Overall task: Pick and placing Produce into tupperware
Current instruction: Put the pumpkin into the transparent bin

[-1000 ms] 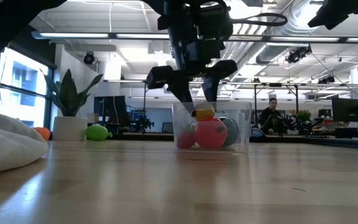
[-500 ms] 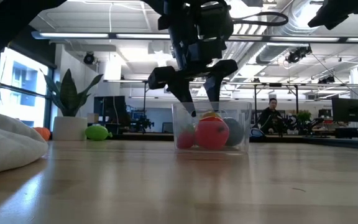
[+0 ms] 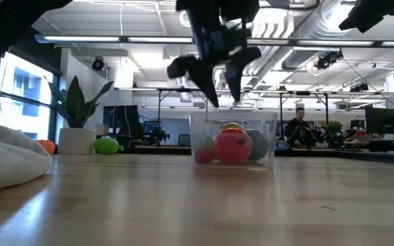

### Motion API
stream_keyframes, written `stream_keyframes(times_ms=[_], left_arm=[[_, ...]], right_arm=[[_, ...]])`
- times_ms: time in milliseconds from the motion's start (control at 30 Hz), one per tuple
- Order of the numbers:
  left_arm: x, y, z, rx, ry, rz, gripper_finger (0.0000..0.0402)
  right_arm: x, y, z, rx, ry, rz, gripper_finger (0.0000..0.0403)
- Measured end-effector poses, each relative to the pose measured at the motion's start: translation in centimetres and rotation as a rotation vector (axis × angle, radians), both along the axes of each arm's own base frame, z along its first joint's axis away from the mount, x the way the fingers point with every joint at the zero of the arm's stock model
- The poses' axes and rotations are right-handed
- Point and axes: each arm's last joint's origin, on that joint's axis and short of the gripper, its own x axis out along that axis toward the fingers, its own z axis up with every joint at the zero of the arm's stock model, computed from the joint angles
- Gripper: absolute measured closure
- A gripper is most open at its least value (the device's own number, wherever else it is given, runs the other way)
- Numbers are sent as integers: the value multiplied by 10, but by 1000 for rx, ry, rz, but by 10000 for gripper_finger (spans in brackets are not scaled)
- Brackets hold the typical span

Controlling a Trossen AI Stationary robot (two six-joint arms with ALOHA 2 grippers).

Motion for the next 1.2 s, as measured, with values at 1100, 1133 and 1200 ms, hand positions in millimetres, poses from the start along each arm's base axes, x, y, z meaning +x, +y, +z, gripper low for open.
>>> stream_keyframes(times_ms=[1100, 1133, 1200], left_arm=[[-55, 1, 17, -398, 257, 739, 233], [-57, 0, 16, -401, 238, 746, 237], [-64, -2, 15, -417, 198, 751, 243]], right_arm=[[-5, -2, -5, -45, 63, -43, 392], [-5, -3, -5, -49, 64, -48, 392], [-5, -3, -6, -53, 68, -52, 392]])
